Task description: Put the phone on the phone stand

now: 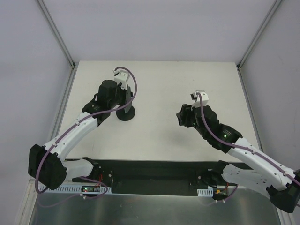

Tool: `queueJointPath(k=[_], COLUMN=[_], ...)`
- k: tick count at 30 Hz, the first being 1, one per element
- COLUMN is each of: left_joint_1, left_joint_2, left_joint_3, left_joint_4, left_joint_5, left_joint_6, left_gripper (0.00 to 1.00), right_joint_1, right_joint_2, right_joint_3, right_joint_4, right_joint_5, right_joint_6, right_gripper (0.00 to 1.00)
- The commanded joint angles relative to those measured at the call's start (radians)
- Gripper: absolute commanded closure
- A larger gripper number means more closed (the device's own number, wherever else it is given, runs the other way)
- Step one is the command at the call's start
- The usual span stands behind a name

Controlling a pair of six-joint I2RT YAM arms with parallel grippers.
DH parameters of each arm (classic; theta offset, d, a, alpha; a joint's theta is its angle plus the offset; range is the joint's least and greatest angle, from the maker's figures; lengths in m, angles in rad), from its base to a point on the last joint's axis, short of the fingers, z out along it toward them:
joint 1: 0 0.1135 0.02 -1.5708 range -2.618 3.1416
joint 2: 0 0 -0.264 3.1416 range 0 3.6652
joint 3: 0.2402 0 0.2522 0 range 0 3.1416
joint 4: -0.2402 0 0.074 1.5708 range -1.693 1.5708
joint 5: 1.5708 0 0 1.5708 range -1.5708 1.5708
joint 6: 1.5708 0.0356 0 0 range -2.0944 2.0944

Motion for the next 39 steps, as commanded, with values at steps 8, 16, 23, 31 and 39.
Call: queueJointPath(k=[8,16,23,31,39], left_joint_1=[0.077,0.077,0.067,0.012,-0.020], left_joint_2=[-0.231,-0.197,-0.166,-0.192,-0.278], left_joint_3=[-0.035,-0.022,-0.044,-0.110,-0.159], left_joint_4=[-0.090,-0.088,-0.044,0.034,0.031], left_joint_5=[0.747,1.107,1.150,1.001,0.841], left_joint_6=[0.341,0.358,0.377,0.380,0.426], left_gripper=[1.00,1.00,1.00,1.00,1.00], right_joint_1=[-0.078,-0.104,-0.103,-0.087,-0.083], right_joint_2=[0.232,0.404,0.464,0.539,0.560], right_joint_3=[0.055,0.055,0.052,0.067,0.050], right_joint_4=[0.171,0.422,0.548,0.650,0.701], right_joint_5=[-0.840,-1.040,-1.253,-1.279,-1.243], right_joint_6=[-0.252,-0.372,-0.338,-0.210,-0.125], right_gripper=[0.23,0.19,0.28,0.56,0.87])
